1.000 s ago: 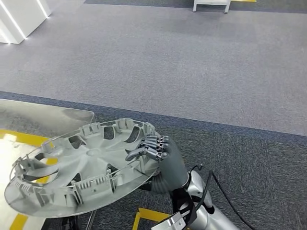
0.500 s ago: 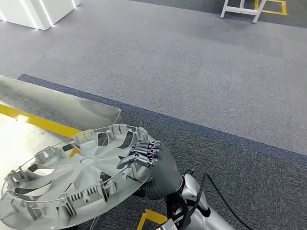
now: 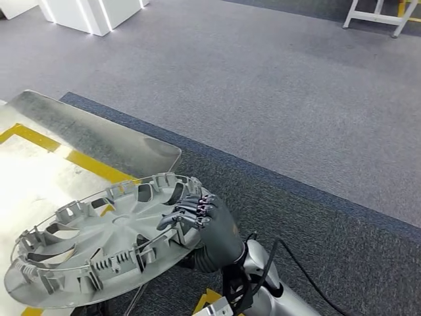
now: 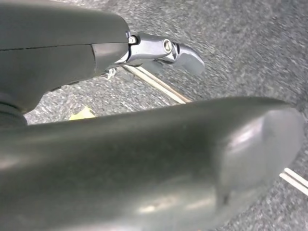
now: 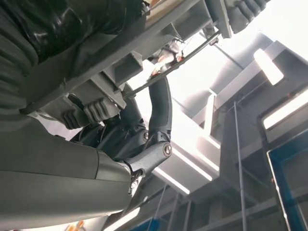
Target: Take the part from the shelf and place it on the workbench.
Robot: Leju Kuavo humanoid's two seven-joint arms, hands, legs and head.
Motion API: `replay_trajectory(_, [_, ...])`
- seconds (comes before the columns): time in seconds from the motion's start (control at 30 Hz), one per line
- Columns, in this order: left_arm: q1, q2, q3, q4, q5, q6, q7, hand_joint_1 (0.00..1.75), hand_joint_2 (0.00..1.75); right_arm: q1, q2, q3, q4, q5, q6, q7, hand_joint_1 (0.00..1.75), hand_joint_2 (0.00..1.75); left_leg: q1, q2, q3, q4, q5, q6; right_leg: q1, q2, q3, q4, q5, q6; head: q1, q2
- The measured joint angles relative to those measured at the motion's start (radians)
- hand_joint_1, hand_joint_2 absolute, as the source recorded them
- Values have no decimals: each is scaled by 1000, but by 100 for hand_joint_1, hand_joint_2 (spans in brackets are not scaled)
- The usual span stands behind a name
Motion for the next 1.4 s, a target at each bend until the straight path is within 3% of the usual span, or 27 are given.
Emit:
replay_trajectory(0.03, [2, 0, -1, 0, 0, 0, 0, 0, 0, 0, 0, 1, 4, 0, 0, 0, 175, 175, 2, 2, -9, 14, 7, -2, 0, -9, 2, 0, -2, 1, 0, 0])
replay_trajectory(0.07, [3, 0, -2, 0, 0, 0, 0, 0, 0, 1, 0, 1, 8, 0, 0, 0, 175, 175, 3, 4, 1, -12, 31, -3, 0, -18, 5, 0, -5, 2, 0, 0])
replay_trajectory(0.13, [3, 1, -2, 0, 0, 0, 0, 0, 0, 1, 0, 2, 12, 0, 0, 0, 175, 175, 1, 27, 66, -143, 98, 1, 1, -34, 14, 0, -11, 7, 0, 0])
replay_trajectory(0.17, [1, 0, -3, 0, 0, 0, 0, 0, 0, 1, 0, 2, 13, 0, 0, 0, 175, 175, -3, 44, 96, -205, 117, 5, 3, -41, 17, 0, -14, 11, 0, 0])
replay_trajectory(0.23, [-1, 0, -5, 0, 0, 0, 0, 0, 0, 0, 0, 3, 14, 0, -1, 0, 175, 175, -13, 65, 122, -259, 121, 16, 8, -54, 20, -1, -19, 22, 1, 0])
replay_trajectory(0.3, [0, 1, -6, 0, 0, 0, 0, 0, 0, -1, 0, 4, 17, -1, -1, 3, 175, 175, -15, 52, 123, -265, 121, 28, 9, -69, 23, -3, -24, 32, 2, 0])
replay_trajectory(0.33, [0, 1, -8, 0, 1, 0, 0, 0, 0, -2, 0, 4, 21, -3, -2, 6, 175, 175, -13, 43, 126, -270, 122, 34, 7, -64, 22, 2, -31, 38, 2, 0])
replay_trajectory(0.4, [-3, 1, -10, 0, 2, -1, 1, 0, 0, -1, 0, 2, 34, -13, -5, 14, 175, 175, -8, 25, 134, -278, 126, 46, 4, -33, -7, 65, -70, 44, 6, 0])
replay_trajectory(0.47, [-6, 0, -12, 0, 3, -3, 4, 0, 0, 2, 2, -8, 65, -29, -11, 19, 175, 175, -9, 7, 135, -278, 126, 53, 2, 1, -73, 197, -123, 45, 11, 0])
replay_trajectory(0.5, [-6, -1, -14, 0, 4, -5, 6, 0, 0, 5, 4, -18, 91, -39, -15, 18, 175, 175, -10, -3, 135, -278, 126, 55, 2, 7, -107, 254, -137, 45, 13, 0])
replay_trajectory(0.53, [-5, -1, -17, 0, 5, -6, 8, 0, 0, 7, 7, -30, 123, -47, -18, 16, 175, 175, -11, -13, 136, -278, 125, 56, 2, 11, -128, 279, -132, 45, 13, 0])
replay_trajectory(0.57, [-5, -1, -19, 0, 5, -7, 11, 0, 0, 9, 11, -44, 156, -54, -21, 15, 175, 175, -11, -24, 136, -277, 125, 56, 2, 12, -130, 265, -109, 44, 13, 0])
replay_trajectory(0.6, [-5, -1, -23, 0, 6, -7, 13, 0, 0, 10, 15, -59, 186, -57, -24, 12, 175, 175, -11, -36, 137, -275, 124, 54, 2, 17, -113, 215, -70, 41, 13, 0])
replay_trajectory(0.67, [-6, -1, -31, 0, 6, -7, 16, 0, 0, 10, 24, -85, 233, -56, -31, 9, 175, 175, -12, -55, 136, -270, 121, 49, -1, 46, -56, 82, -6, 36, 14, 0])
replay_trajectory(0.73, [-6, -1, -37, 0, 7, -7, 18, 0, 0, 10, 31, -108, 272, -52, -40, 11, 175, 175, -11, -70, 129, -265, 120, 40, -3, 70, -21, 15, 8, 32, 14, 0])
replay_trajectory(0.8, [-4, 0, -42, 0, 7, -8, 20, 0, 0, 12, 38, -132, 307, -51, -47, 17, 175, 175, -8, -83, 125, -265, 122, 30, -2, 65, -14, 7, 6, 26, 13, 0])
replay_trajectory(0.83, [-2, 1, -44, 0, 8, -8, 21, 0, 0, 12, 42, -144, 323, -51, -50, 20, 175, 175, -7, -78, 123, -261, 119, 25, -2, 57, -12, 4, 7, 21, 13, 0])
replay_trajectory(0.9, [-3, 2, -51, 0, 8, -9, 22, 0, 0, 11, 50, -168, 355, -54, -51, 22, 175, 175, -8, -46, 100, -211, 87, 14, -6, 39, -6, -3, 10, 10, 9, 0])
replay_trajectory(0.97, [-5, 2, -58, 0, 9, -10, 23, 0, 0, 12, 58, -190, 391, -55, -51, 22, 175, 175, -5, -10, 44, -90, 28, 4, -5, 17, -3, -4, 7, 3, 4, 0])
replay_trajectory(1.03, [-4, 2, -61, 0, 11, -9, 25, 0, 0, 17, 63, -209, 424, -56, -51, 20, 175, 175, 0, 0, -1, 2, 1, -3, -5, -3, -1, -4, 5, 2, 4, 0])
replay_trajectory(1.07, [-2, 2, -62, 0, 12, -9, 25, 0, 0, 18, 65, -217, 439, -57, -49, 20, 175, 175, 2, 2, 0, 0, 14, -5, -5, -12, 0, -4, 3, 2, 4, 0])
replay_trajectory(1.1, [-1, 2, -63, 0, 12, -9, 26, 0, 0, 18, 68, -226, 453, -60, -45, 20, 175, 175, 3, 6, 22, -44, 44, -5, -5, -21, 3, -4, 2, 4, 4, 0])
replay_trajectory(1.13, [0, 2, -64, 0, 12, -9, 27, 0, 0, 16, 72, -235, 468, -63, -39, 21, 175, 175, 4, 17, 57, -113, 80, -4, -5, -29, 6, -4, 0, 7, 4, 0])
replay_trajectory(1.2, [-3, 2, -71, 0, 12, -8, 31, 0, 0, 7, 78, -254, 507, -67, -29, 23, 175, 175, -4, 46, 122, -235, 118, 3, -1, -42, 12, -3, -6, 15, 4, 0])
replay_trajectory(1.27, [-6, 2, -79, 0, 11, -8, 34, 0, 0, -6, 85, -272, 554, -63, -26, 23, 175, 175, -12, 54, 139, -270, 114, 13, 2, -52, 17, -6, -9, 27, 5, 0])
replay_trajectory(1.33, [-5, 2, -85, 0, 11, -8, 36, 0, 0, -20, 94, -288, 598, -57, -26, 21, 175, 175, -11, 39, 145, -278, 117, 26, 0, -59, 24, -9, -13, 40, 5, 0])
replay_trajectory(1.4, [-6, 2, -87, 0, 11, -7, 36, 0, 0, -35, 101, -300, 632, -52, -27, 19, 175, 175, -6, 27, 155, -289, 122, 39, -2, -37, 9, 30, -41, 48, 8, 0])
